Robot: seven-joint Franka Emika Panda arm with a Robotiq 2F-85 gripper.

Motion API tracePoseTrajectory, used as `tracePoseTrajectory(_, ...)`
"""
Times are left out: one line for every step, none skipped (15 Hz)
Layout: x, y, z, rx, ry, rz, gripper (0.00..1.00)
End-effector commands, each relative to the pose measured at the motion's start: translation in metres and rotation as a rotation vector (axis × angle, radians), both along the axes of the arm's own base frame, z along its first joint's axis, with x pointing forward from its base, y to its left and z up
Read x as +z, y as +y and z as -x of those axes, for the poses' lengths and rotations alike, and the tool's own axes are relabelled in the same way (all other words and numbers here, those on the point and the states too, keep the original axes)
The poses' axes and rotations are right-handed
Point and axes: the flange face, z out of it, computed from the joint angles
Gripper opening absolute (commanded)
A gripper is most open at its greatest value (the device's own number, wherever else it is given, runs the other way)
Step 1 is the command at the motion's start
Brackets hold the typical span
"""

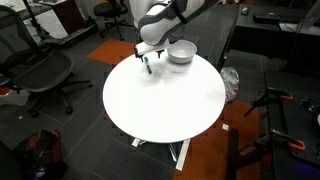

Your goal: Pick the marker and put it in the bowl

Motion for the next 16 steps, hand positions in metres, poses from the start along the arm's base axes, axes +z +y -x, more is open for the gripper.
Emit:
tracePoseTrajectory(-0.002, -0.002, -0.009, -0.036, 0.007, -0.026, 1.0)
tracePoseTrajectory(-0.004, -0.003, -0.01, -0.039, 0.007, -0.029, 1.0)
tracePoseTrajectory(-0.006, -0.003, -0.011, -0.04, 0.008, -0.032, 1.0)
tracePoseTrajectory(-0.007, -0.004, -0.012, -0.041, 0.009, -0.033, 1.0)
tracePoseTrajectory(-0.01, -0.004, -0.012, -0.042, 0.01, -0.035, 1.0)
tracePoseTrajectory(-0.012, -0.004, -0.013, -0.044, 0.011, -0.038, 1.0)
tracePoseTrajectory(-0.014, -0.004, -0.013, -0.045, 0.013, -0.04, 1.0)
tracePoseTrajectory(-0.016, -0.003, -0.013, -0.044, 0.017, -0.042, 1.0)
tracePoseTrajectory(-0.018, -0.002, -0.014, -0.042, 0.019, -0.044, 1.0)
tracePoseTrajectory(-0.02, -0.002, -0.014, -0.041, 0.022, -0.045, 1.0)
tracePoseTrajectory(-0.021, -0.001, -0.014, -0.041, 0.021, -0.05, 1.0)
tracePoseTrajectory(-0.023, 0.0, -0.015, -0.042, 0.021, -0.054, 1.0)
tracePoseTrajectory(-0.025, 0.0, -0.015, -0.042, 0.023, -0.056, 0.99)
tracePoseTrajectory(-0.026, 0.0, -0.015, -0.043, 0.022, -0.059, 0.86)
tracePoseTrajectory(-0.027, 0.0, -0.016, -0.045, 0.022, -0.061, 0.75)
tracePoseTrajectory(-0.028, -0.001, -0.016, -0.047, 0.022, -0.063, 0.7)
